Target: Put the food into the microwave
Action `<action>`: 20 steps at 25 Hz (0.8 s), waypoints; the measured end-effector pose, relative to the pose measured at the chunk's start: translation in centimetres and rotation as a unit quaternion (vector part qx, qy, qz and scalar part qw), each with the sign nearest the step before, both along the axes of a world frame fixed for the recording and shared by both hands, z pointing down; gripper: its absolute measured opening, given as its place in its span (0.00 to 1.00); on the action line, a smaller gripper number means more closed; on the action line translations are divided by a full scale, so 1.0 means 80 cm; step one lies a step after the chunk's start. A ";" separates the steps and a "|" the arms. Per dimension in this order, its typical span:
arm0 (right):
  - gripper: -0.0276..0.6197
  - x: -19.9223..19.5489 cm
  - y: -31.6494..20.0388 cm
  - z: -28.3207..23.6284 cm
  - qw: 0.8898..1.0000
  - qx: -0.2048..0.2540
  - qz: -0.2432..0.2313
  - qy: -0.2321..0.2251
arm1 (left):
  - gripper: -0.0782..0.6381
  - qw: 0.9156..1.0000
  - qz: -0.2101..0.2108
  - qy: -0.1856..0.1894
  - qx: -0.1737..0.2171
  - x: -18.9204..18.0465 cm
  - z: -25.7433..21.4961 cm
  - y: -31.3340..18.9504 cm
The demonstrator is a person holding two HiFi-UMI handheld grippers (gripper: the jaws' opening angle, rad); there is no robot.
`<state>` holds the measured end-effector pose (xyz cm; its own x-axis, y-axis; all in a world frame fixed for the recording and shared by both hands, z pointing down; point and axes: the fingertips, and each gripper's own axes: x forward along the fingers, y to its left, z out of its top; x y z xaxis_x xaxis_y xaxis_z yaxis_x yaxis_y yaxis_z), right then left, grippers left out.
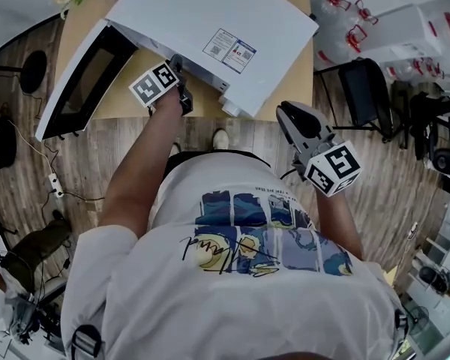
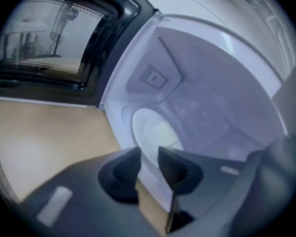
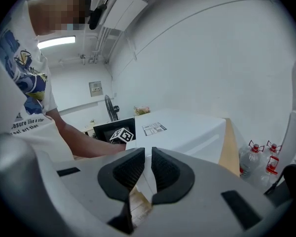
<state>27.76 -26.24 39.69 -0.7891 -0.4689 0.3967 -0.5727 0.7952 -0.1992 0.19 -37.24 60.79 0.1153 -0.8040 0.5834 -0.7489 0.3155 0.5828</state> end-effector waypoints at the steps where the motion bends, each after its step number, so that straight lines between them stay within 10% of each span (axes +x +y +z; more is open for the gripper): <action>1: 0.10 -0.002 0.001 -0.001 1.000 0.000 0.000 0.000 | 0.27 1.000 0.004 -0.019 -0.006 -0.001 0.001 0.000; 20: 0.08 -0.078 0.035 -0.016 1.000 0.019 0.009 0.000 | 0.35 0.987 0.138 -0.081 0.015 -0.031 -0.028 0.045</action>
<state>21.51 -23.42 38.38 -0.7797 -0.4982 0.3792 -0.5877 0.7913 -0.1687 -2.26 -33.60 58.53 0.2389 -0.7722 0.5888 -0.8881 0.0715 0.4541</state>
